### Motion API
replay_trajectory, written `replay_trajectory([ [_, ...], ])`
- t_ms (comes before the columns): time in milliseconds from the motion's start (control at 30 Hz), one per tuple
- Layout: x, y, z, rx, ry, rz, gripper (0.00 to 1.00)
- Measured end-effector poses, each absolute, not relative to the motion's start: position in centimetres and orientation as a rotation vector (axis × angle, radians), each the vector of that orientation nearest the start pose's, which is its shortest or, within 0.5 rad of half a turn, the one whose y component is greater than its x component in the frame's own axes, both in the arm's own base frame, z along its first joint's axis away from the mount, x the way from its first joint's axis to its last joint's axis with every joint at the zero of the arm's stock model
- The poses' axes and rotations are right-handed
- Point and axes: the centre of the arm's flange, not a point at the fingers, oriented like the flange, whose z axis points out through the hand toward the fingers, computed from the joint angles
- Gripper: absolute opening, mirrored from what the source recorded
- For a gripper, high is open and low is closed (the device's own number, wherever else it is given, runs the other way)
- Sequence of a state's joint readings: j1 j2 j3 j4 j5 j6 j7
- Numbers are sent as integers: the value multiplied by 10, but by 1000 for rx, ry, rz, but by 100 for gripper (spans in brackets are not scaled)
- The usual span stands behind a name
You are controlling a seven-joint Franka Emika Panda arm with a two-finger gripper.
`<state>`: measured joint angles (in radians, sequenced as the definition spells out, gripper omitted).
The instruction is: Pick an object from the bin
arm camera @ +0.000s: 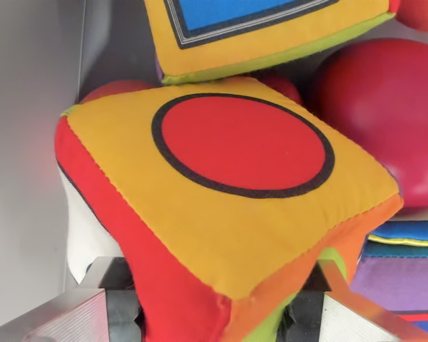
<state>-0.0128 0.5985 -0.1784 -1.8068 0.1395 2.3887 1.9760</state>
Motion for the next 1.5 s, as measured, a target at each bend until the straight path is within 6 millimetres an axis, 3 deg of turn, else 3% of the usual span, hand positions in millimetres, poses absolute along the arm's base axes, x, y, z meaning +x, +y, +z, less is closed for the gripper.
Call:
replay_trajectory([
  [500, 643, -115, 228, -1370, 2829, -2, 0],
  [967, 642, -115, 267, -1371, 2827, 1, 0],
  [1500, 643, -115, 328, -1369, 2825, 2, 0],
])
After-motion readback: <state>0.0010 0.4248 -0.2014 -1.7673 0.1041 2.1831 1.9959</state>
